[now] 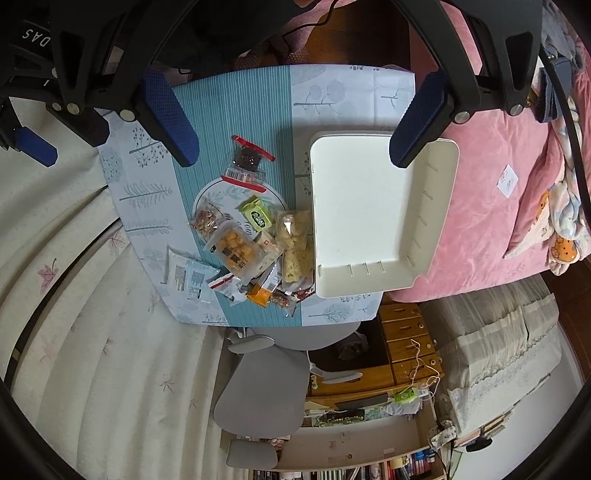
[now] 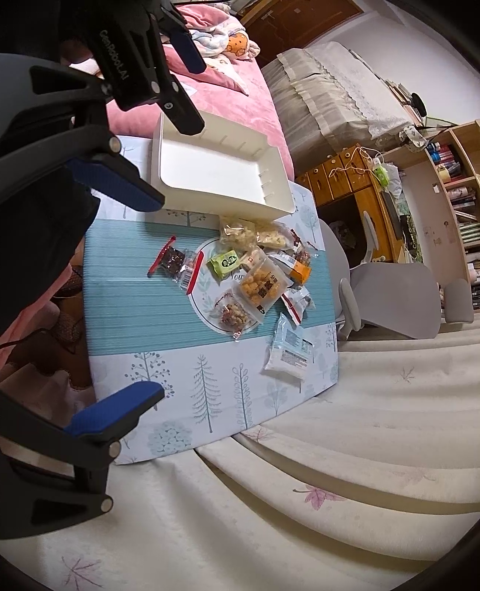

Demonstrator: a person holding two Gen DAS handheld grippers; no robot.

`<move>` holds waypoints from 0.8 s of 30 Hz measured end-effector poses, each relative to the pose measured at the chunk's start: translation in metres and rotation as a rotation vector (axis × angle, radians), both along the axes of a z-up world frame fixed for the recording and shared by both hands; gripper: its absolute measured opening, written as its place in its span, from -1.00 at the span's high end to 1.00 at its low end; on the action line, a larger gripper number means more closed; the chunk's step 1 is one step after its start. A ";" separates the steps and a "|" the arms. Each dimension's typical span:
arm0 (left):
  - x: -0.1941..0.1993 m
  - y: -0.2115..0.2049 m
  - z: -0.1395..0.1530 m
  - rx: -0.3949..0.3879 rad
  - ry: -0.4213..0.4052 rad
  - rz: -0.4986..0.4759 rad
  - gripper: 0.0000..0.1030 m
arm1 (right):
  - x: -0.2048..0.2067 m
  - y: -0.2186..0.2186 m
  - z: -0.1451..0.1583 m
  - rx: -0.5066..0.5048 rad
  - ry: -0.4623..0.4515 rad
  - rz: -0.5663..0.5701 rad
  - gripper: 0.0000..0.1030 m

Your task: Organize snacks

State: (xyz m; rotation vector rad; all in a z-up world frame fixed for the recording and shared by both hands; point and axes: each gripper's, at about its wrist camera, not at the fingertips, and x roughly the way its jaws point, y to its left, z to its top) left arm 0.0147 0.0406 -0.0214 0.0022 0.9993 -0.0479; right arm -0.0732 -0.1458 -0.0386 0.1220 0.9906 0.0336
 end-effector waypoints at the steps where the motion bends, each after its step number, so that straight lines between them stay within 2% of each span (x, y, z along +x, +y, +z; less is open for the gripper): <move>1: 0.001 0.002 -0.001 -0.005 0.002 -0.004 -0.99 | -0.001 0.002 0.000 -0.001 -0.001 -0.003 -0.82; 9: 0.002 0.013 -0.016 -0.028 0.027 -0.040 -0.99 | -0.011 0.015 -0.008 0.010 -0.009 -0.035 -0.82; 16: 0.006 0.008 -0.014 -0.067 0.013 -0.056 -0.99 | -0.013 0.011 -0.011 0.020 -0.008 -0.061 -0.82; 24: 0.014 -0.008 -0.012 -0.051 0.019 -0.001 -0.93 | 0.006 -0.010 -0.012 0.035 -0.013 -0.015 -0.82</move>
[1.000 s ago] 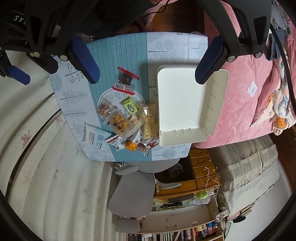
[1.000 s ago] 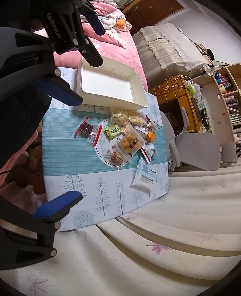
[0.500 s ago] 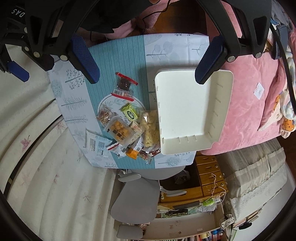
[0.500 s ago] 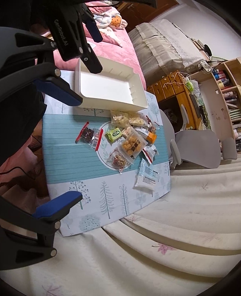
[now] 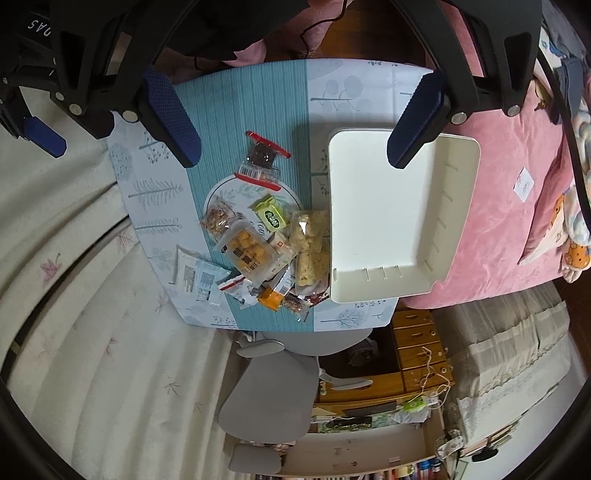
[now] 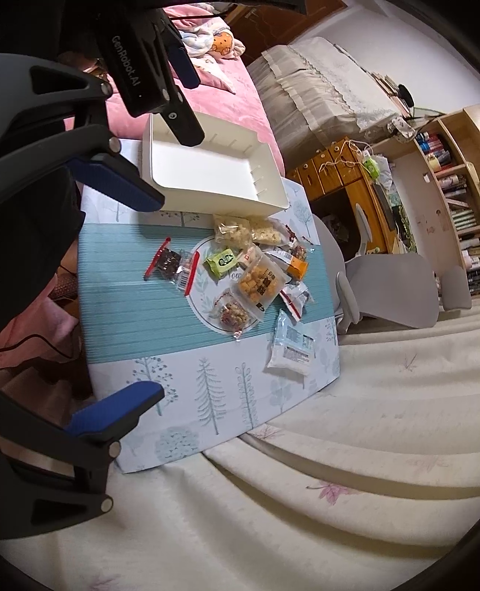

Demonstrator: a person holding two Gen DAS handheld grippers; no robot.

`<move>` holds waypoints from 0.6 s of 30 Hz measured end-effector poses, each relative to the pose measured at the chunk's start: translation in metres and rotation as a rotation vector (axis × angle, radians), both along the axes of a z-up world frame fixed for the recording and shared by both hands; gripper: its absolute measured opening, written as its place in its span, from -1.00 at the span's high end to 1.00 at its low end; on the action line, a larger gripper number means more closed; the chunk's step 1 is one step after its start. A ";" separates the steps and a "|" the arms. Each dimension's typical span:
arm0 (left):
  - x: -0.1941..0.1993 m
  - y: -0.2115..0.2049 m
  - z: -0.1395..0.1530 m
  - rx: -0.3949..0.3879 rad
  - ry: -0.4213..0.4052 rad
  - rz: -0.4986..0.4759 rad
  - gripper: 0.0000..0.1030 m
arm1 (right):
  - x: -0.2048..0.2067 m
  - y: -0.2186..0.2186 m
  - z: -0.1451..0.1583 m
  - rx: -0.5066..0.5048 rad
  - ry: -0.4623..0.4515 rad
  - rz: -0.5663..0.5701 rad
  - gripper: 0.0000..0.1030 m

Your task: Organize snacks

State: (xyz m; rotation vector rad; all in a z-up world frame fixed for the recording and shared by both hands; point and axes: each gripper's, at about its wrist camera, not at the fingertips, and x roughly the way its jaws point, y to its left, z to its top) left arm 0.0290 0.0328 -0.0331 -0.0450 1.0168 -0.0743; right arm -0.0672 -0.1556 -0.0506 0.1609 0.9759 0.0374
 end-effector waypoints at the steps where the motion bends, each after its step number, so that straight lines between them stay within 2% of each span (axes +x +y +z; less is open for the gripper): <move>1: 0.002 -0.004 0.001 0.006 0.000 0.009 -0.92 | 0.004 -0.004 0.001 0.004 0.001 0.010 -0.82; 12: 0.019 -0.045 0.001 0.035 0.030 0.125 -0.88 | 0.043 -0.047 0.001 0.034 0.003 0.121 -0.82; 18: 0.030 -0.056 -0.008 0.012 0.060 0.227 -0.88 | 0.068 -0.068 -0.003 0.054 0.004 0.187 -0.82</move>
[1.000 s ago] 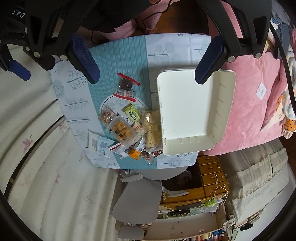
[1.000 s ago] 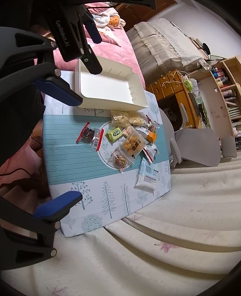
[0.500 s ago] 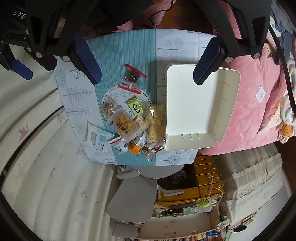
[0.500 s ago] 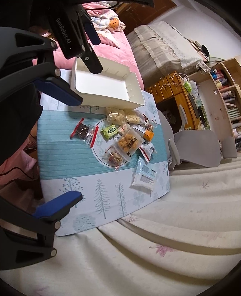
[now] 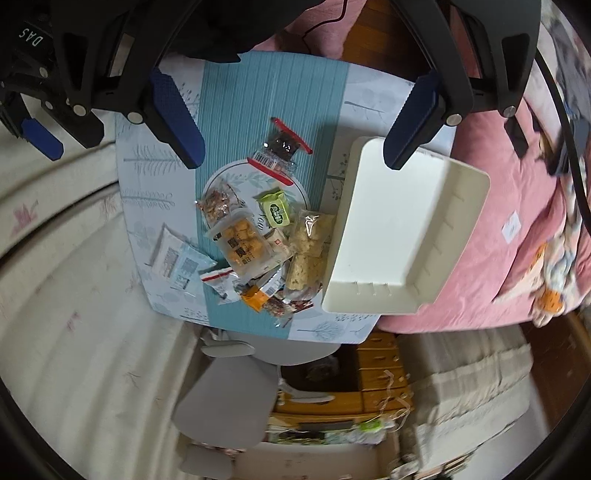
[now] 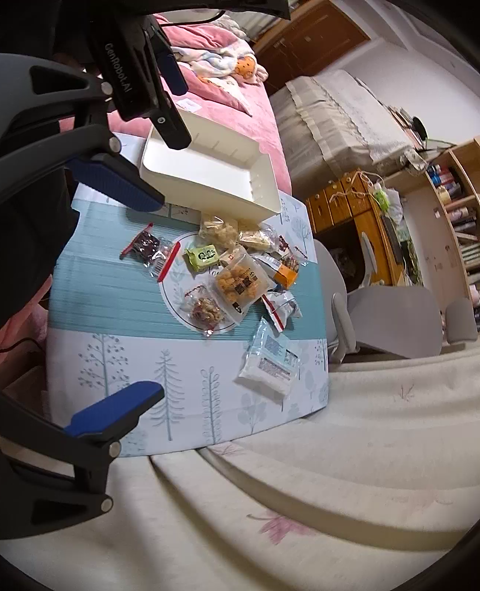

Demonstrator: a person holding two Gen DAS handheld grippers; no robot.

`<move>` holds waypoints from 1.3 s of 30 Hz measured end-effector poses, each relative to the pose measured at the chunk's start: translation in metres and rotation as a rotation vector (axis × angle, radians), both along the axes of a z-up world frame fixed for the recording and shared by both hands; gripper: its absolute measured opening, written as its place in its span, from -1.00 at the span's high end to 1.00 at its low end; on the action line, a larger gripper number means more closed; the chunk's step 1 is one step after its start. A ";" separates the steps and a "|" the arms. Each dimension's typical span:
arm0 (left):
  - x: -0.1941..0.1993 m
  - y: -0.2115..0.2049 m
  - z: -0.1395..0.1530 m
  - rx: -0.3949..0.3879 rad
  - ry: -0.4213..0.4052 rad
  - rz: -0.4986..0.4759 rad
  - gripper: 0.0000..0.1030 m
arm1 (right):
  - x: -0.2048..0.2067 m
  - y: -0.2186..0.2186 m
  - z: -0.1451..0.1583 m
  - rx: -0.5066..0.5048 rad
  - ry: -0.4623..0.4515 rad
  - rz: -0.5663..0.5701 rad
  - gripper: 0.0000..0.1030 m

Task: Organize snacks
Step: 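Move both tools down toward the snack pile beside the white tray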

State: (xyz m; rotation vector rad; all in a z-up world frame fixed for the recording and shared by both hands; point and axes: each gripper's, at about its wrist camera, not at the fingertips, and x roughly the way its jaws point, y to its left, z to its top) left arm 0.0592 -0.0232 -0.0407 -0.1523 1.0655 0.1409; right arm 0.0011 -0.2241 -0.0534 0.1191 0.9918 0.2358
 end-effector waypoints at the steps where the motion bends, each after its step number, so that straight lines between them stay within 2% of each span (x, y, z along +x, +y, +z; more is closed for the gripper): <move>1: 0.002 -0.001 -0.002 -0.001 0.005 0.017 -0.88 | 0.004 -0.003 -0.001 0.002 0.000 0.011 -0.82; 7: 0.022 -0.008 -0.020 -0.019 0.058 0.130 -0.88 | 0.035 -0.019 -0.012 0.024 -0.012 0.093 -0.82; 15: 0.053 -0.013 -0.068 -0.053 0.199 0.232 -0.88 | 0.076 -0.025 -0.037 0.013 -0.047 0.169 -0.82; 21: 0.073 -0.017 -0.112 -0.078 0.314 0.247 -0.88 | 0.110 -0.022 -0.074 0.028 0.021 0.207 -0.82; 26: 0.086 -0.019 -0.151 -0.098 0.400 0.270 -0.88 | 0.128 -0.013 -0.105 0.021 0.031 0.257 -0.82; 31: 0.096 -0.018 -0.184 -0.080 0.457 0.298 -0.88 | 0.147 -0.007 -0.138 0.003 0.078 0.283 -0.82; 39: 0.109 -0.013 -0.237 -0.113 0.546 0.334 -0.88 | 0.174 0.007 -0.188 -0.026 0.136 0.330 -0.82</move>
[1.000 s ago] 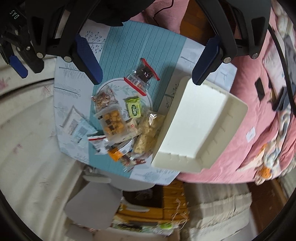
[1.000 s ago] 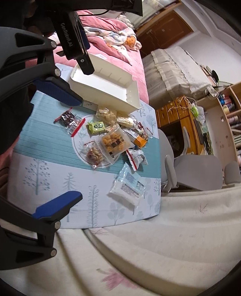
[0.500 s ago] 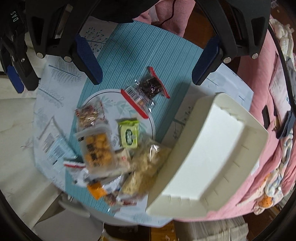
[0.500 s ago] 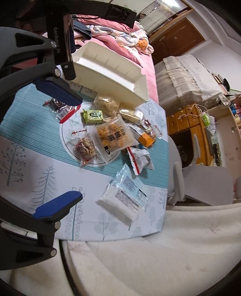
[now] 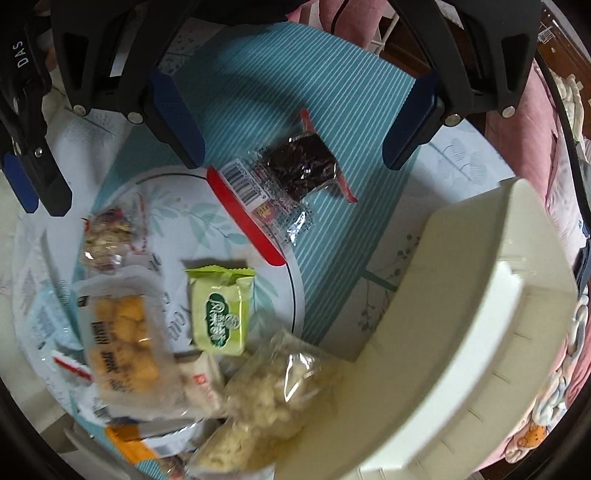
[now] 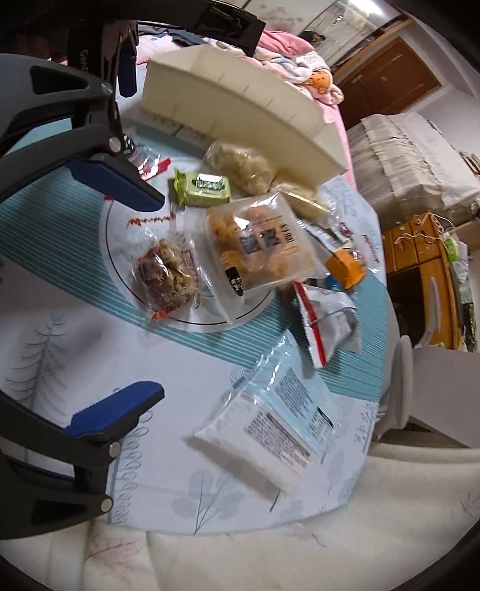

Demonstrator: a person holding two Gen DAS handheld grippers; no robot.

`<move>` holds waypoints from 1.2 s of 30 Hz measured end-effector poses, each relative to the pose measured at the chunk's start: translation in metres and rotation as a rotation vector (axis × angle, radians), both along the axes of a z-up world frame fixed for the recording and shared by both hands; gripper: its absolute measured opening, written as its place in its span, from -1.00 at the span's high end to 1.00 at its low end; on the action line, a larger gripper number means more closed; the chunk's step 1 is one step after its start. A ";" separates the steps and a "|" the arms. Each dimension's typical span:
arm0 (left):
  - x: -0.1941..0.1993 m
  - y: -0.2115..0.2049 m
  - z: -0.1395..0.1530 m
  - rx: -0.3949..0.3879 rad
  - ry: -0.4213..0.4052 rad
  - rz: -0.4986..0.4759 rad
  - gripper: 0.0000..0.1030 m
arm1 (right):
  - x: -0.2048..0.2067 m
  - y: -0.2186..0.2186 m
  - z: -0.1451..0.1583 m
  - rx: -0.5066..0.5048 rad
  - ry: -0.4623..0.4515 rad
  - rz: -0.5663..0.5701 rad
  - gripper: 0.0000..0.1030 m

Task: Organize snacks
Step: 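Move both tools down toward the snack pile beside the white tray, then grasp the dark brown red-edged packet with the left tool while the right tool grasps the clear nut bag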

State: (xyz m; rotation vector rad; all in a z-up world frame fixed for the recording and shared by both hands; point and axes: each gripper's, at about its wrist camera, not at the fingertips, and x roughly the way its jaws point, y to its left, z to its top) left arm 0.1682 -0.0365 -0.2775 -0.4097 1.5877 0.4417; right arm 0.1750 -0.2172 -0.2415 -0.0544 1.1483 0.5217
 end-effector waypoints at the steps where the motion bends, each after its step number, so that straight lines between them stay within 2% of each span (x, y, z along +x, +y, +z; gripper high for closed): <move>1: 0.002 0.000 -0.006 -0.002 0.003 0.007 -0.88 | 0.002 0.001 -0.003 0.000 0.002 0.006 -0.82; 10: 0.007 0.008 -0.044 -0.046 0.075 0.069 -0.78 | 0.016 0.024 -0.028 -0.039 -0.007 0.125 -0.82; 13: 0.007 0.012 -0.054 -0.086 0.099 0.107 -0.78 | 0.017 0.030 -0.033 -0.044 0.004 0.150 -0.82; 18: 0.010 0.019 -0.063 -0.125 0.094 0.161 -0.77 | 0.017 0.037 -0.037 -0.045 0.006 0.176 -0.82; 24: 0.012 0.022 -0.066 -0.122 0.091 0.193 -0.75 | 0.018 0.040 -0.044 -0.048 0.032 0.197 -0.54; 27: 0.001 0.036 -0.057 -0.115 0.078 0.229 -0.59 | 0.015 0.042 -0.044 -0.046 0.028 0.221 -0.31; 29: -0.007 0.040 -0.051 -0.107 0.072 0.260 -0.35 | 0.012 0.044 -0.044 -0.052 0.020 0.233 -0.21; 30: -0.010 0.043 -0.048 -0.103 0.069 0.278 -0.30 | 0.011 0.045 -0.044 -0.052 0.017 0.237 -0.14; 32: -0.018 0.044 -0.046 -0.103 0.065 0.302 -0.07 | 0.009 0.046 -0.043 -0.056 0.014 0.230 -0.13; 36: -0.024 0.044 -0.043 -0.115 0.064 0.312 0.10 | 0.010 0.044 -0.042 -0.049 0.030 0.212 -0.04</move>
